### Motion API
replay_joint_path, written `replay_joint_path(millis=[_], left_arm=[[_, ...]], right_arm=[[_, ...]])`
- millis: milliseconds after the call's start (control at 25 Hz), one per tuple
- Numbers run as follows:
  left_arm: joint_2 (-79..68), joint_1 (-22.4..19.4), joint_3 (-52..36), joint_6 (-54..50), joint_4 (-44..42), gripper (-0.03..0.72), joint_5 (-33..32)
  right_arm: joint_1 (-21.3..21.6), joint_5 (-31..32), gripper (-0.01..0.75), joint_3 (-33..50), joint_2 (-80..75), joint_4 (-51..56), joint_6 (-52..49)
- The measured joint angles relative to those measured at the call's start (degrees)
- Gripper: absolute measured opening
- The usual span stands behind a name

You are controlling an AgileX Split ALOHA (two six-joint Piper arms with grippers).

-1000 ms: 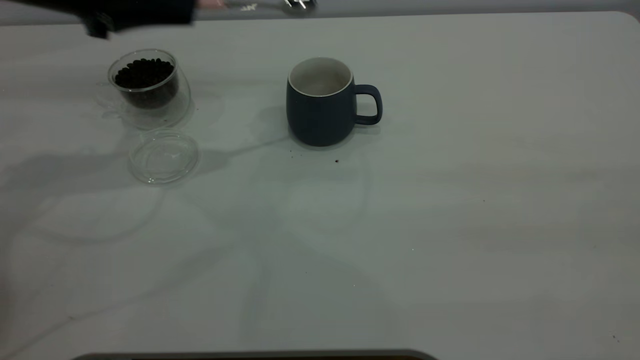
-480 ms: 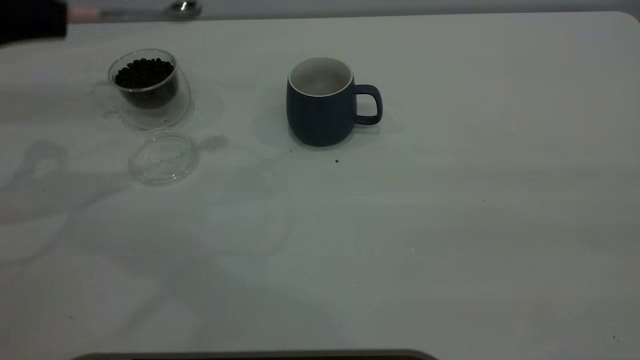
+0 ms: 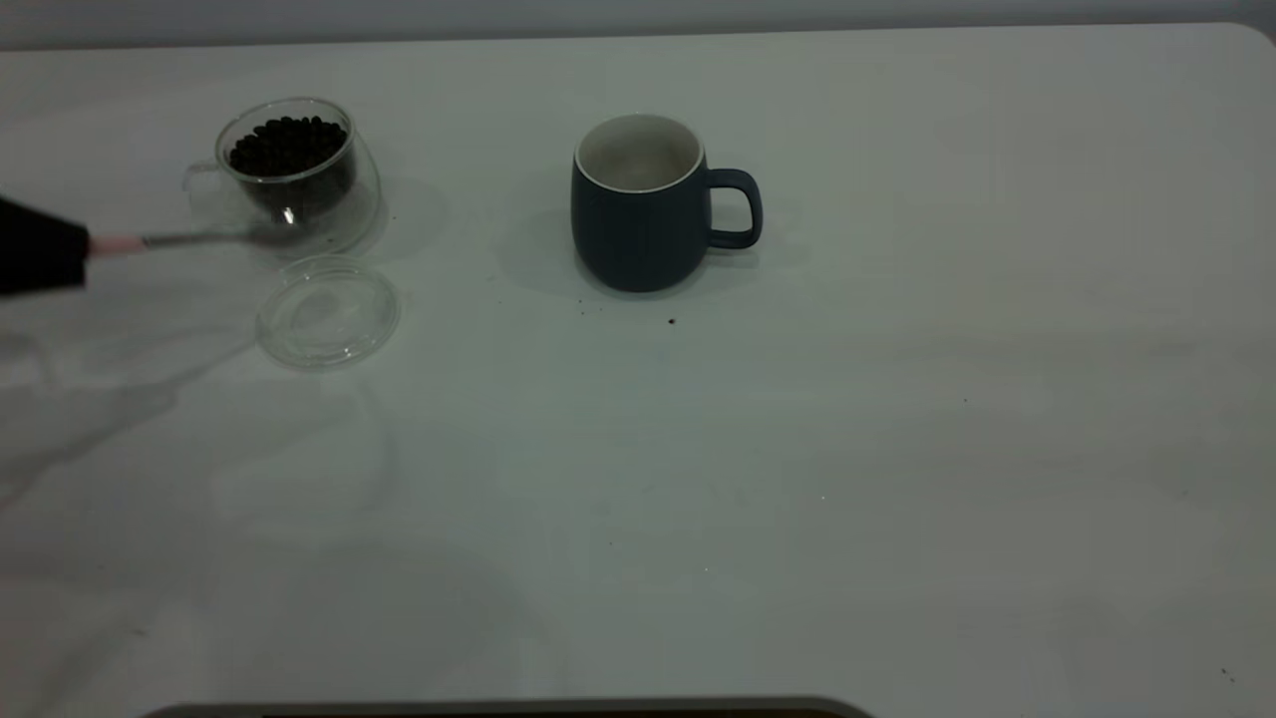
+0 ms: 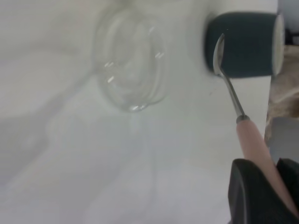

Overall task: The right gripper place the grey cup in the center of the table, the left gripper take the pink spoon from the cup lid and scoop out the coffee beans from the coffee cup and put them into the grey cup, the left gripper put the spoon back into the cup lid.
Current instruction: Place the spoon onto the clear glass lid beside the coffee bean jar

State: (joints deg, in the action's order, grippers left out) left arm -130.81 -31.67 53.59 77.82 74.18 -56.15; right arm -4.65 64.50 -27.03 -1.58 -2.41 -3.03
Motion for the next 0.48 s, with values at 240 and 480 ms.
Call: replay_joint_path(millis=[240,480], left_arm=[[-7.9,0.0,5.2,0.0,-0.6,0.123,-0.8],[-11.7,0.0,7.8,0.0,-0.6,0.123,-0.9]], right_arm=[[0.0,0.0,0.239,0.0,0.0,0.0,0.0],[0.0,0.0,0.239,0.0,0.0,0.0,0.0]])
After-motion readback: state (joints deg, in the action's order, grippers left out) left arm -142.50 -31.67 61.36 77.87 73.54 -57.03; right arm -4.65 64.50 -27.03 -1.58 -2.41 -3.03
